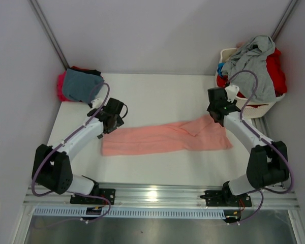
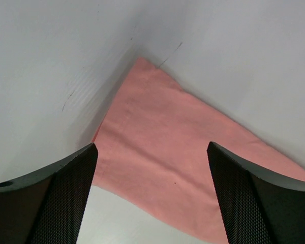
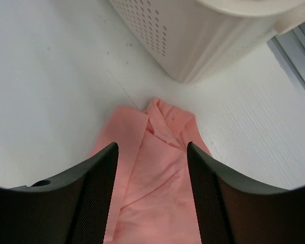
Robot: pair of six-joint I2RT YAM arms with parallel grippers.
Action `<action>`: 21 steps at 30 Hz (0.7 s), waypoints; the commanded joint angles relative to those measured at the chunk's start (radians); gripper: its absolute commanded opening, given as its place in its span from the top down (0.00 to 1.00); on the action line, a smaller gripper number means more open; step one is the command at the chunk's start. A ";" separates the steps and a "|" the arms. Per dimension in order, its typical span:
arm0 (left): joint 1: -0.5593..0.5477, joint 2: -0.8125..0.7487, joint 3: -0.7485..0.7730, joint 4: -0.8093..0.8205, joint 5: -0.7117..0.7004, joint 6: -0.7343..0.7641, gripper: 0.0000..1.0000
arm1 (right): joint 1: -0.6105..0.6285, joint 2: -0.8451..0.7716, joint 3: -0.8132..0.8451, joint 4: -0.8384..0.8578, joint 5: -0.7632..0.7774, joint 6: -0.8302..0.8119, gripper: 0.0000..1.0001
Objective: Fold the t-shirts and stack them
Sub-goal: Fold the other side of the tshirt into a rectangle, then rotate the tshirt 90 degrees
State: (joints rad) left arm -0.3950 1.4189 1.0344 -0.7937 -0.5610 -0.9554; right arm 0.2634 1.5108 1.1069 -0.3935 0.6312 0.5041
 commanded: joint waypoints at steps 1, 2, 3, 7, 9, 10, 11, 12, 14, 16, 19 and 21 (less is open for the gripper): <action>-0.034 -0.080 -0.026 0.027 0.021 0.018 0.08 | -0.004 -0.131 -0.050 -0.028 -0.091 0.054 0.39; -0.045 -0.087 -0.030 0.039 0.027 0.020 0.08 | -0.004 -0.148 -0.077 -0.042 -0.109 0.062 0.38; -0.059 -0.097 -0.037 0.054 0.030 0.023 0.08 | -0.004 -0.167 -0.093 -0.047 -0.123 0.091 0.38; -0.165 -0.091 -0.076 0.065 -0.005 0.038 0.07 | -0.003 -0.239 -0.172 -0.058 -0.322 0.165 0.36; -0.180 -0.065 -0.079 0.067 0.016 0.037 0.07 | 0.002 -0.276 -0.220 -0.044 -0.381 0.203 0.35; -0.182 -0.051 -0.082 0.070 0.038 0.037 0.07 | 0.003 -0.288 -0.279 -0.030 -0.433 0.243 0.35; -0.182 -0.025 -0.088 0.071 0.049 0.034 0.07 | 0.004 -0.297 -0.307 -0.012 -0.451 0.263 0.35; -0.183 -0.014 -0.089 0.074 0.079 0.035 0.07 | 0.016 -0.313 -0.330 -0.005 -0.461 0.278 0.36; -0.183 0.011 -0.103 0.120 0.122 0.081 0.07 | 0.048 -0.320 -0.370 -0.016 -0.432 0.294 0.37; -0.185 0.035 -0.096 0.091 0.122 0.070 0.07 | 0.117 -0.310 -0.377 -0.039 -0.339 0.294 0.39; -0.185 0.087 -0.063 0.083 0.122 0.087 0.08 | 0.181 -0.264 -0.387 -0.030 -0.294 0.290 0.45; -0.185 0.119 -0.044 0.074 0.119 0.095 0.10 | 0.197 -0.224 -0.389 -0.008 -0.277 0.287 0.54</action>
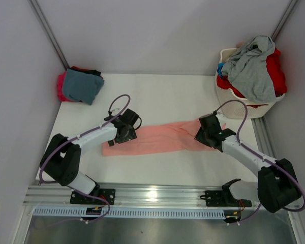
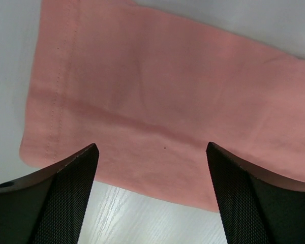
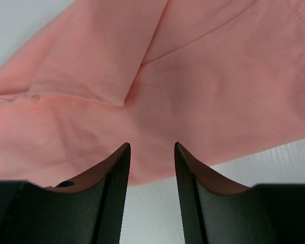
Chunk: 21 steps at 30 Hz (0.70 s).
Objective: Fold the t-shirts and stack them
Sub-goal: Rotate the tshirt 90 degrees
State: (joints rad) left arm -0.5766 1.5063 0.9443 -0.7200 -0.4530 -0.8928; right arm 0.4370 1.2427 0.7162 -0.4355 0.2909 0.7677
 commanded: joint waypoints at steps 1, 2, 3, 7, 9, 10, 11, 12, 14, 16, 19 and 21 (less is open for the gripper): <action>-0.003 0.038 0.050 0.001 0.013 0.037 0.11 | 0.029 0.087 0.006 0.038 0.063 0.021 0.57; -0.003 0.046 0.051 0.010 0.016 0.041 0.12 | 0.032 0.107 0.023 0.038 0.067 0.013 0.60; -0.003 0.057 0.057 0.013 0.019 0.055 0.13 | 0.037 0.124 0.034 0.037 0.076 0.009 0.60; -0.003 0.112 0.079 0.008 0.036 0.075 0.16 | 0.058 0.193 0.075 0.026 0.109 -0.004 0.58; -0.003 0.140 0.093 -0.002 0.057 0.086 0.18 | 0.062 0.233 0.089 0.024 0.111 -0.004 0.57; -0.003 0.162 0.097 -0.007 0.062 0.086 0.19 | 0.063 0.251 0.094 0.021 0.111 -0.004 0.57; -0.003 0.172 0.103 -0.013 0.065 0.087 0.19 | 0.066 0.285 0.098 0.021 0.113 -0.007 0.58; -0.003 0.180 0.099 -0.018 0.068 0.091 0.19 | 0.066 0.302 0.101 0.021 0.113 -0.008 0.59; -0.003 0.187 0.096 -0.030 0.068 0.092 0.21 | 0.066 0.340 0.117 0.024 0.111 -0.021 0.64; -0.003 0.195 0.093 -0.045 0.069 0.092 0.23 | 0.066 0.365 0.130 0.032 0.111 -0.033 0.70; -0.005 0.201 0.079 -0.062 0.083 0.086 0.32 | 0.068 0.408 0.161 0.029 0.111 -0.044 0.72; -0.008 0.189 0.068 -0.058 0.102 0.095 0.39 | 0.066 0.435 0.178 0.027 0.105 -0.047 0.73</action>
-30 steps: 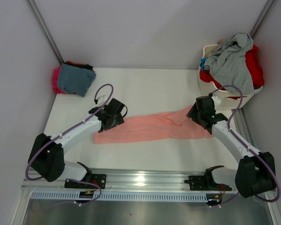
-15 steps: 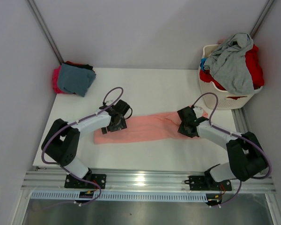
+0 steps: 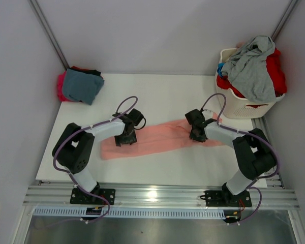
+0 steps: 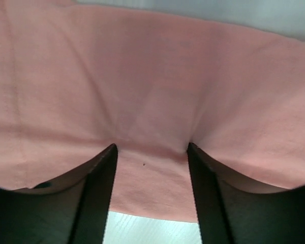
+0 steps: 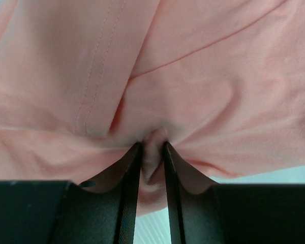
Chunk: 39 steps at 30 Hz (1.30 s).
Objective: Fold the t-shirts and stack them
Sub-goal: Rotate the tshirt 90 degrees
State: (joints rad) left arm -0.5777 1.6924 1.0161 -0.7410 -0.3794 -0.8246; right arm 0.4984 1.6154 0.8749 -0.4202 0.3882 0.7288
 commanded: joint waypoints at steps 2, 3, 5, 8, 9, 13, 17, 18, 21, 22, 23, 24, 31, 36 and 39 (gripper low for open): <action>-0.005 -0.005 -0.014 -0.037 0.043 0.033 0.43 | 0.005 0.080 0.042 0.009 0.003 -0.015 0.72; -0.007 -0.005 -0.017 -0.040 0.065 0.038 0.45 | 0.000 0.102 0.053 0.009 -0.002 -0.019 0.72; -0.020 -0.010 -0.020 -0.057 0.077 0.038 0.49 | -0.011 0.133 0.099 0.001 -0.015 -0.023 0.70; -0.053 -0.028 -0.060 -0.075 0.080 0.035 0.51 | -0.034 0.204 0.166 -0.025 -0.028 -0.037 0.69; -0.077 -0.036 -0.074 -0.081 0.083 0.030 0.51 | -0.038 0.224 0.218 -0.038 -0.034 -0.045 0.69; -0.152 -0.066 -0.123 -0.084 0.131 0.012 0.51 | -0.061 0.316 0.350 -0.069 -0.071 -0.060 0.69; -0.275 -0.065 -0.154 -0.080 0.197 -0.024 0.51 | -0.077 0.446 0.508 -0.112 -0.115 -0.077 0.68; -0.296 -0.059 -0.154 -0.069 0.212 -0.030 0.51 | -0.077 0.472 0.582 -0.141 -0.123 -0.083 0.67; -0.372 -0.033 -0.156 -0.060 0.253 -0.060 0.51 | -0.083 0.570 0.694 -0.195 -0.146 -0.085 0.67; -0.390 -0.025 -0.154 -0.052 0.264 -0.067 0.51 | -0.081 0.589 0.755 -0.203 -0.167 -0.083 0.67; -0.425 -0.011 -0.139 -0.049 0.275 -0.076 0.51 | -0.083 0.607 0.782 -0.206 -0.181 -0.080 0.67; -0.444 -0.002 -0.131 -0.044 0.293 -0.079 0.51 | -0.080 0.632 0.803 -0.201 -0.195 -0.078 0.66; -0.576 0.061 -0.028 -0.063 0.304 -0.047 0.51 | -0.061 0.725 0.970 -0.172 -0.316 -0.088 0.65; -0.617 0.041 -0.034 -0.006 0.336 -0.025 0.50 | -0.032 0.764 1.046 -0.140 -0.351 -0.120 0.63; -0.634 0.024 -0.030 -0.026 0.310 -0.036 0.49 | -0.027 0.781 1.061 -0.140 -0.330 -0.117 0.63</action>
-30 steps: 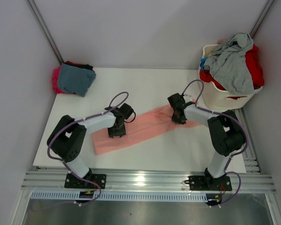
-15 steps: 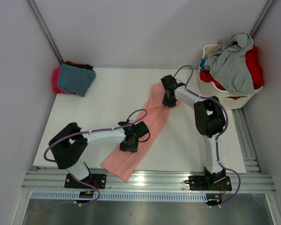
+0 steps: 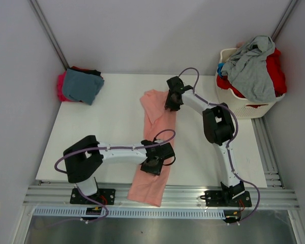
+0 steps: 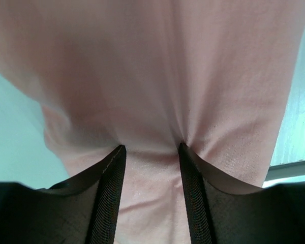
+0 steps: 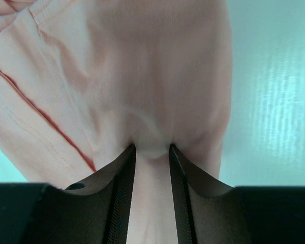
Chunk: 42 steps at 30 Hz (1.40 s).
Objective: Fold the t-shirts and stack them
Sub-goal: Rotate the tshirt 90 degrees
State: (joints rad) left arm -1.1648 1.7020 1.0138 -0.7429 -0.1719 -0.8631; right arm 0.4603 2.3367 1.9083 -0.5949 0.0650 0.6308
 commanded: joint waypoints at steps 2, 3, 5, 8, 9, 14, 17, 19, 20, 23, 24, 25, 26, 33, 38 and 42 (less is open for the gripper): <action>-0.056 -0.013 -0.037 -0.029 0.086 -0.007 0.48 | 0.014 0.052 0.026 0.040 0.008 -0.031 0.62; -0.059 -0.025 -0.038 -0.035 0.077 -0.010 0.46 | 0.014 0.046 0.021 0.041 0.036 -0.049 0.62; -0.067 -0.060 -0.038 -0.050 0.040 -0.020 0.40 | 0.017 0.007 0.003 0.058 0.065 -0.071 0.60; -0.070 -0.105 -0.034 -0.085 0.008 -0.031 0.36 | 0.018 -0.058 -0.037 0.086 0.120 -0.140 0.57; -0.069 -0.116 -0.031 -0.095 0.002 -0.037 0.36 | 0.017 -0.071 -0.037 0.080 0.139 -0.160 0.54; -0.070 -0.192 -0.017 -0.168 -0.041 -0.060 0.30 | -0.017 -0.146 -0.034 0.047 0.174 -0.215 0.46; -0.070 -0.243 -0.006 -0.211 -0.073 -0.083 0.13 | -0.017 -0.238 -0.095 0.095 0.183 -0.241 0.42; -0.070 -0.291 0.008 -0.237 -0.107 -0.085 0.05 | -0.012 -0.295 -0.112 0.112 0.180 -0.259 0.40; -0.070 -0.301 0.015 -0.248 -0.119 -0.082 0.04 | -0.012 -0.310 -0.111 0.109 0.176 -0.264 0.39; -0.070 -0.326 0.066 -0.300 -0.193 -0.074 0.01 | -0.008 -0.368 -0.101 0.073 0.164 -0.257 0.38; -0.070 -0.337 0.097 -0.311 -0.239 -0.061 0.01 | -0.005 -0.387 -0.104 0.055 0.170 -0.249 0.38; -0.067 -0.340 0.106 -0.323 -0.265 -0.057 0.01 | 0.003 -0.430 -0.113 0.031 0.182 -0.238 0.37; -0.062 -0.344 0.123 -0.344 -0.290 -0.048 0.01 | 0.008 -0.456 -0.159 0.021 0.197 -0.223 0.37; 0.155 -0.468 0.060 -0.290 -0.309 0.013 0.01 | 0.077 -0.804 -0.569 0.127 0.242 -0.149 0.37; 0.361 -0.698 -0.144 -0.044 -0.085 0.091 0.01 | 0.095 -1.043 -0.868 0.155 0.243 -0.085 0.36; 0.389 -0.771 -0.214 0.040 -0.025 0.130 0.01 | 0.107 -1.198 -1.026 0.161 0.225 -0.043 0.36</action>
State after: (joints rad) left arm -0.7860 0.9665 0.8341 -0.8455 -0.3004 -0.8001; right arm 0.5556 1.2488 0.9497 -0.4759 0.2840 0.5289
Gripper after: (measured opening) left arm 0.993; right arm 0.637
